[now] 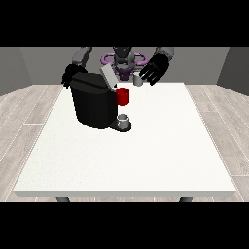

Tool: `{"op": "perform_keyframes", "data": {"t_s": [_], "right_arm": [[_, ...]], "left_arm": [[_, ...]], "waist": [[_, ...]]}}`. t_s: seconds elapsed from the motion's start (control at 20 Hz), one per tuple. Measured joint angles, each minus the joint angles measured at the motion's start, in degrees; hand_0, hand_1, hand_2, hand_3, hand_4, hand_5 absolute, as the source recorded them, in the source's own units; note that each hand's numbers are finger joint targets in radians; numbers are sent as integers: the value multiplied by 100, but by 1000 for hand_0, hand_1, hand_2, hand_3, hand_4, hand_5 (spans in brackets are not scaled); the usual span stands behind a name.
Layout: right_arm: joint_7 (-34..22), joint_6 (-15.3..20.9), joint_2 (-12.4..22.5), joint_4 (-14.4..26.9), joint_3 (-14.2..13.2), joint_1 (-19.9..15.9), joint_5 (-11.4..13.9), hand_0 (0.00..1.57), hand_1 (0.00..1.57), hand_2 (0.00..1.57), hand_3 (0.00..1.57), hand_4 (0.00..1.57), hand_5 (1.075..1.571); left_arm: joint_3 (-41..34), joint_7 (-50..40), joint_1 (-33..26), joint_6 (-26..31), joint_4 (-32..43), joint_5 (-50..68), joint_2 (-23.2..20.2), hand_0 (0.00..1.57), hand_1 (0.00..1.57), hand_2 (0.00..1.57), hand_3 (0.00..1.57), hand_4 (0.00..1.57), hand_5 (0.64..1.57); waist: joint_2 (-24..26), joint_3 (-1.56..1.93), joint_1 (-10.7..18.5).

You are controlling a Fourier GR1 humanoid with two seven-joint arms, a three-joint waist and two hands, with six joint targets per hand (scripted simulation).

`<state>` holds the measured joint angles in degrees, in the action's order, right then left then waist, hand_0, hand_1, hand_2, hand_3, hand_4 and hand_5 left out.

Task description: Insert the coffee pod into the coffee machine and close the lid

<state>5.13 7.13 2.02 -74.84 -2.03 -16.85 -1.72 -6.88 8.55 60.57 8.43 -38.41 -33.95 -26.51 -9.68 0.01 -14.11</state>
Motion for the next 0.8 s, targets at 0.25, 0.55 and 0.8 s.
{"op": "perform_keyframes", "data": {"t_s": [0.25, 0.55, 0.8], "right_arm": [[-193, 113, 4, -203, 47, -188, 85, 0, 0, 0, 0, 520, 1571], [-340, 222, -14, -326, 57, -303, 133, 0, 0, 0, 0, 519, 1571], [-297, 245, -44, -420, 75, -263, 140, 0, 0, 0, 0, 537, 1571]], "left_arm": [[-30, -31, 238, -52, 58, -63, -27, 1262, 1262, 1313, 1244, 507, 1571], [-39, -140, 472, -45, 137, -143, -39, 1307, 1307, 1328, 1239, 487, 1571], [-75, -124, 557, -43, 227, -169, -67, 1326, 1326, 1335, 1233, 503, 1571]], "waist": [[-171, 0, -158], [-272, 0, -246], [-443, 0, -318]]}}
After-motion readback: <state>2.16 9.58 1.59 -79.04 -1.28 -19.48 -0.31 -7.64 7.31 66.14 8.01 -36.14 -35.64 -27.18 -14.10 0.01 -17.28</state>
